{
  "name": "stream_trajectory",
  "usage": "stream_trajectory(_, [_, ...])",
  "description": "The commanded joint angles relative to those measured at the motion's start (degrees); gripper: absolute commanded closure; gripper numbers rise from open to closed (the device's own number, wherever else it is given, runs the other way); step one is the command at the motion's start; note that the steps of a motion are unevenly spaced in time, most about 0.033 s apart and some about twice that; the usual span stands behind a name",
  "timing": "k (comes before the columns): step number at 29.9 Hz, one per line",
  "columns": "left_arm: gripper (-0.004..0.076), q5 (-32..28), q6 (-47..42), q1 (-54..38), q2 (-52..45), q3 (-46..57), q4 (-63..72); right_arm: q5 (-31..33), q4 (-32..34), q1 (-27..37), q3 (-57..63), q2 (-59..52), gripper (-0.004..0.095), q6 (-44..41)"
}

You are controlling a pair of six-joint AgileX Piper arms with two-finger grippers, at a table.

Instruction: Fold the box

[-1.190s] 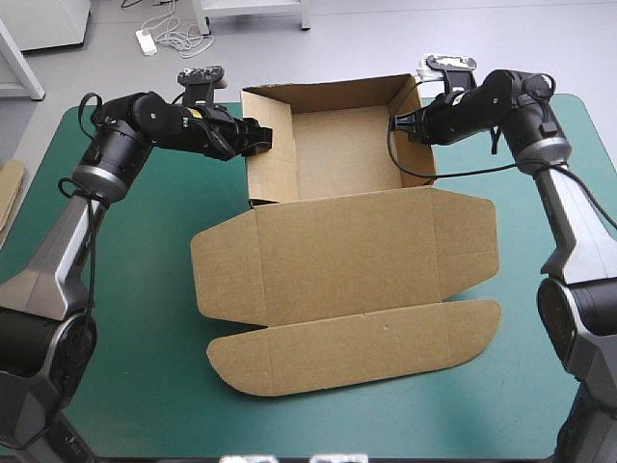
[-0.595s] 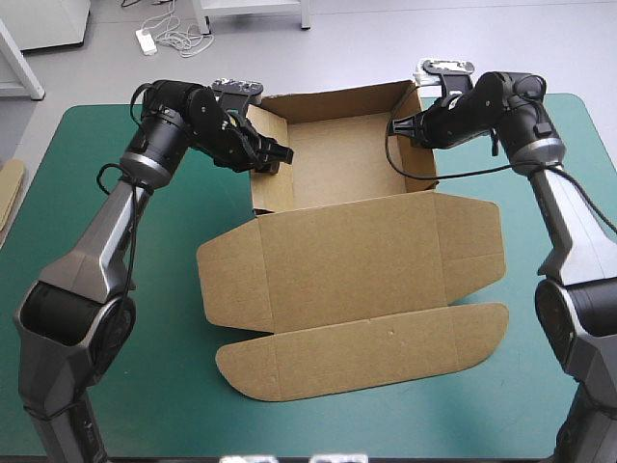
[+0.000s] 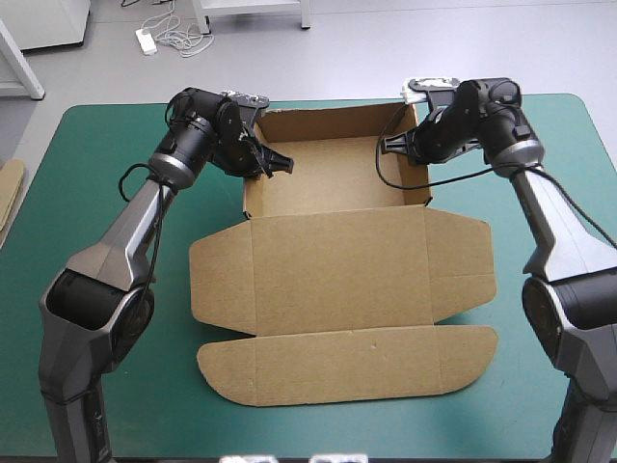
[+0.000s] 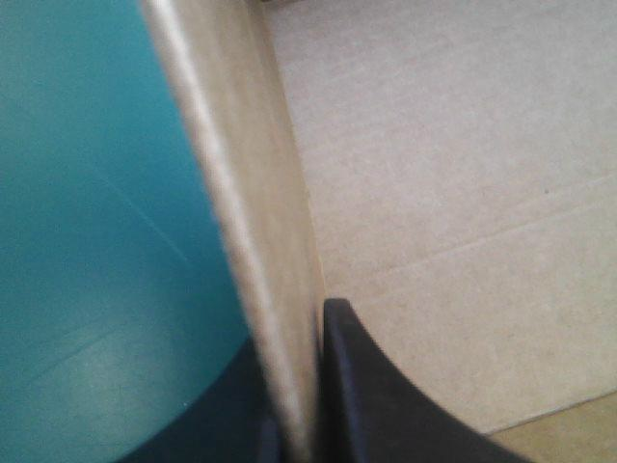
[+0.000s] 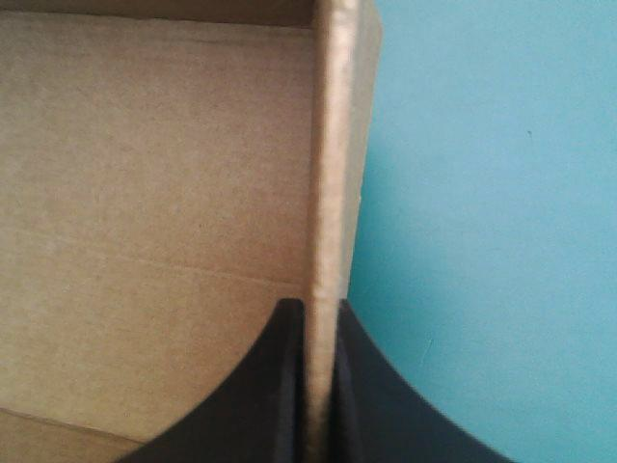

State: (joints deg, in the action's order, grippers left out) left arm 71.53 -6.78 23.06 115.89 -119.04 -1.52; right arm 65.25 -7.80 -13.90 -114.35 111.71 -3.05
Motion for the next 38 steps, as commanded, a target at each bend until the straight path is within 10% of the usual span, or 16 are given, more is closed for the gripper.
stream_trajectory(1, [0.0732, 2.48, 1.29, 0.43, -2.65, -1.86, -1.49, -0.51, 2.11, -2.12, -1.72, -1.73, 0.0907, 0.58])
stream_trajectory(38, [0.0732, 0.86, -0.47, 0.43, 7.80, -0.84, -7.45, -0.32, 8.77, -2.54, -1.72, 5.60, 0.0907, -1.32])
